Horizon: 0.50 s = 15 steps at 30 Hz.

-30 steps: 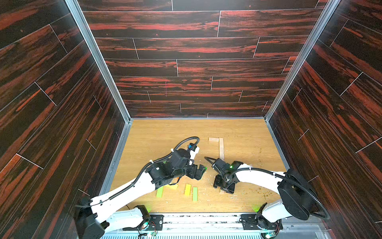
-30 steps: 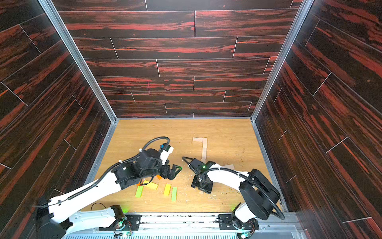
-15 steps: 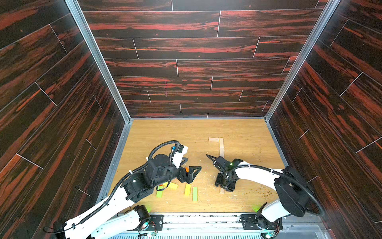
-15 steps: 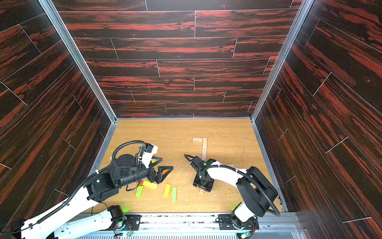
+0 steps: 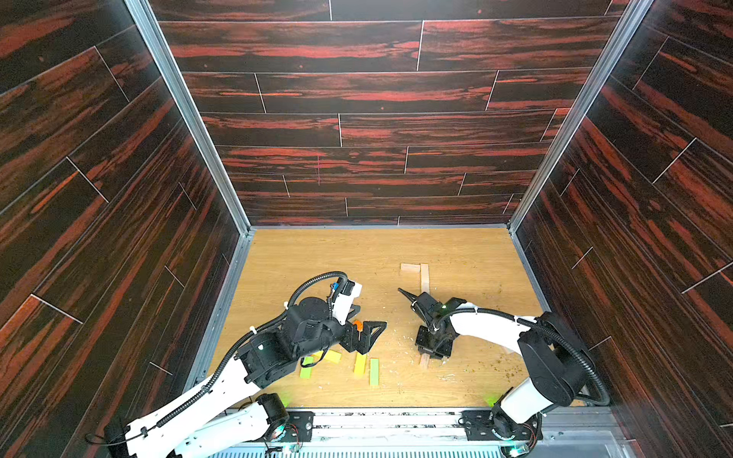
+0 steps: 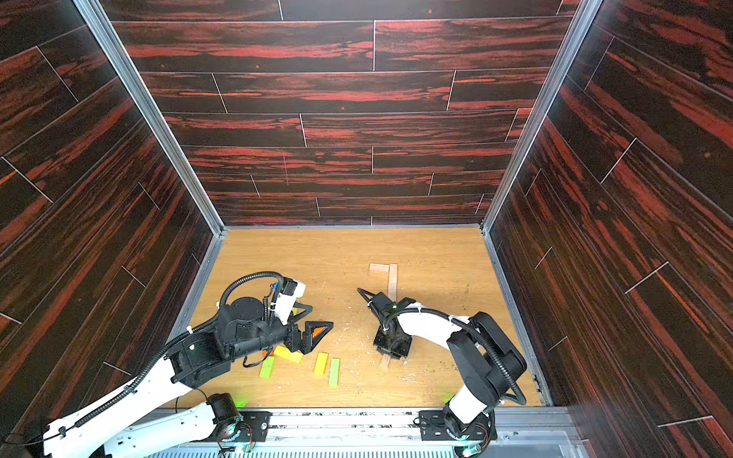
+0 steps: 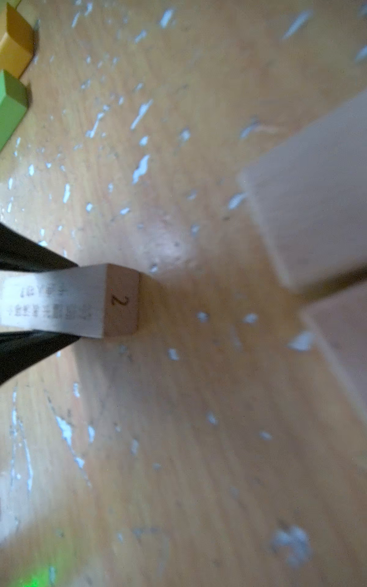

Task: Assemble a giraffe with building blocks
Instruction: Assemble the building block at the center of the board.

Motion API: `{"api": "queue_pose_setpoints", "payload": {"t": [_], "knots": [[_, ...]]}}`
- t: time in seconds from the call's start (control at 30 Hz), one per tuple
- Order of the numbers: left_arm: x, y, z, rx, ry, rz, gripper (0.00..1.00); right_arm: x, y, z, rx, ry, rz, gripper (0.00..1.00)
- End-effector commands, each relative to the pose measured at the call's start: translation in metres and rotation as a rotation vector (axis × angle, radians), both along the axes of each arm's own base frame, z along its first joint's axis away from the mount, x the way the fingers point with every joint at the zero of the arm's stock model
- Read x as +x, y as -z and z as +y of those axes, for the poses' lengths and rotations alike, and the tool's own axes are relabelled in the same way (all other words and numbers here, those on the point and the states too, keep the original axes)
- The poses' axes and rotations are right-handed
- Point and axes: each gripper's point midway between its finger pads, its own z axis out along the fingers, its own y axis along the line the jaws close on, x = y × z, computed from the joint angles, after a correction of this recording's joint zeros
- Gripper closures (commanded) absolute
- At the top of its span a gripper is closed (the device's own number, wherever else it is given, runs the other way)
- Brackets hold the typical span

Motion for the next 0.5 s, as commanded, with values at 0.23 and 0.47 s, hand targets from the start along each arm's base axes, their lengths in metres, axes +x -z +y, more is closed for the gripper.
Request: {"api": "queue_pose_setpoints", "payload": {"t": [0.23, 0.47], "knots": [[0.003, 0.002, 0.000, 0.011, -0.009, -0.012, 0.02, 0.015, 0.004, -0.004, -0.043, -0.040, 0.011, 0.71], [0.003, 0.004, 0.000, 0.019, -0.008, -0.011, 0.02, 0.022, 0.003, -0.009, -0.056, -0.042, 0.006, 0.71]]}}
